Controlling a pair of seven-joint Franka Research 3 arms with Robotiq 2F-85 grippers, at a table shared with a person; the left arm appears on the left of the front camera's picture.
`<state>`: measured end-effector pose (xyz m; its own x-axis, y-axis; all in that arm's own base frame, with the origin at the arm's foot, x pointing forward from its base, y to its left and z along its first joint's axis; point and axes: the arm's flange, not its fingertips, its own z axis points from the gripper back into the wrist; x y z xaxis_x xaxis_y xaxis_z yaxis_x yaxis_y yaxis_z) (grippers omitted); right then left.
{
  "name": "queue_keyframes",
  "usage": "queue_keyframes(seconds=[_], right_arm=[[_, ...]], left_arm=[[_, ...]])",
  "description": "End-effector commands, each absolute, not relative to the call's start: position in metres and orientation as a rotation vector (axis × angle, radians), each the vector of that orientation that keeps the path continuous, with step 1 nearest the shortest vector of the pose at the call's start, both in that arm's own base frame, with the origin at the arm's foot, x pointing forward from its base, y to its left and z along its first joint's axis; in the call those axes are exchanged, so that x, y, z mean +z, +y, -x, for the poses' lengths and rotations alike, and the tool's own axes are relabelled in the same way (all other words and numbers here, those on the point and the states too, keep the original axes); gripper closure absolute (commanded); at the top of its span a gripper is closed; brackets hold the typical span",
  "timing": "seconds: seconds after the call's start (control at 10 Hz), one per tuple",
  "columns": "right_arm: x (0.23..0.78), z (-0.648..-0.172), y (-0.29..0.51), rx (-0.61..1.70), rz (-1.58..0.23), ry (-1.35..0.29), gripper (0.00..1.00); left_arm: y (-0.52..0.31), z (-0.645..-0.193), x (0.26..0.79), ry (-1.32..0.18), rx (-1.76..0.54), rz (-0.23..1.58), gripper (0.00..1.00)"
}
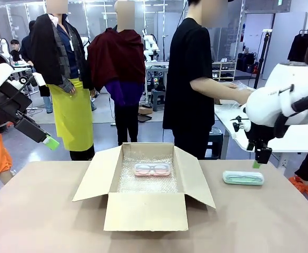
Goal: Pack the glasses set securely to prepare it for shipping.
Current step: Put the Glasses case from the right side of the table into the Package Box.
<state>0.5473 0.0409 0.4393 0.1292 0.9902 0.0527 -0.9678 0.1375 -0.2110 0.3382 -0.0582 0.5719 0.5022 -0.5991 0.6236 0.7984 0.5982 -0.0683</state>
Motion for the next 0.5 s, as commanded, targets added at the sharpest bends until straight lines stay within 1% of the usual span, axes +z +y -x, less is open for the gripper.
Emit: queue_keyframes(seconds=[0.0, 0.2, 0.4], right_arm=[[0.427, -0.580, 0.042, 1.425, 0.098, -0.136, 0.00], [0.403, -0.601, 0.039, 1.432, 0.069, -0.106, 0.00], [0.384, -0.612, 0.037, 1.474, 0.070, -0.107, 0.00]], left_arm=[[-0.056, -0.337, 0.573, -0.598, -0.881, 0.394, 0.00], [-0.056, -0.337, 0.573, -0.598, -0.881, 0.394, 0.00], [-0.056, -0.337, 0.573, -0.598, -0.881, 0.394, 0.00]])
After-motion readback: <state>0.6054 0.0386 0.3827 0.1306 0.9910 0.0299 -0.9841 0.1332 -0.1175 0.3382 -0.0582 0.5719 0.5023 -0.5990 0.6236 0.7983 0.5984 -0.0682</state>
